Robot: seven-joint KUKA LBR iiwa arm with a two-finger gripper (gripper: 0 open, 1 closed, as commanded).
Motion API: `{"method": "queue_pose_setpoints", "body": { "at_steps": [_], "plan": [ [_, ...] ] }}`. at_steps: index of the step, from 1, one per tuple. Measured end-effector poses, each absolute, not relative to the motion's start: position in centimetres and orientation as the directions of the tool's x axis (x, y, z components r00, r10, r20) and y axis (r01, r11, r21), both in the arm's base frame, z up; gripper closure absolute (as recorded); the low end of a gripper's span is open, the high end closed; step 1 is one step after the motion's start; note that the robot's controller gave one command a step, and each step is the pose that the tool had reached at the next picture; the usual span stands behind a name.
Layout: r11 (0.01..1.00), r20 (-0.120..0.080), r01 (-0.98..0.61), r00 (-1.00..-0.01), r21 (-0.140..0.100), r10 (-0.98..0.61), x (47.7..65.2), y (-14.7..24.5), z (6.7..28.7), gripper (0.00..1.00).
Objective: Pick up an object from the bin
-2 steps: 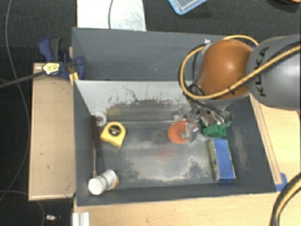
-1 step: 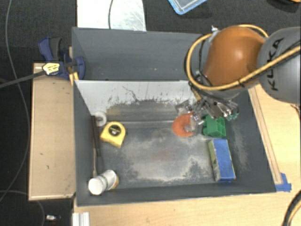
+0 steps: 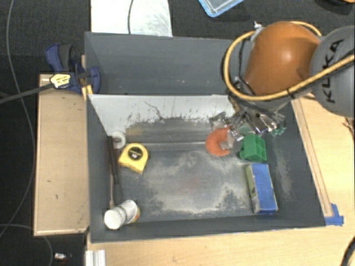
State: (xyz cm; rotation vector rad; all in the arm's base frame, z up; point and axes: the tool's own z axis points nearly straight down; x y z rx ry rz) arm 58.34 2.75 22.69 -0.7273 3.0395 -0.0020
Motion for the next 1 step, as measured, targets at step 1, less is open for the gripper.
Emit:
{"method": "queue_pose_setpoints", "body": {
  "at_steps": [1],
  "plan": [
    [0.892, -0.017, -0.451, -0.892, -0.005, -0.451, 58.34, 2.75, 22.94, 1.0]
  ]
}}
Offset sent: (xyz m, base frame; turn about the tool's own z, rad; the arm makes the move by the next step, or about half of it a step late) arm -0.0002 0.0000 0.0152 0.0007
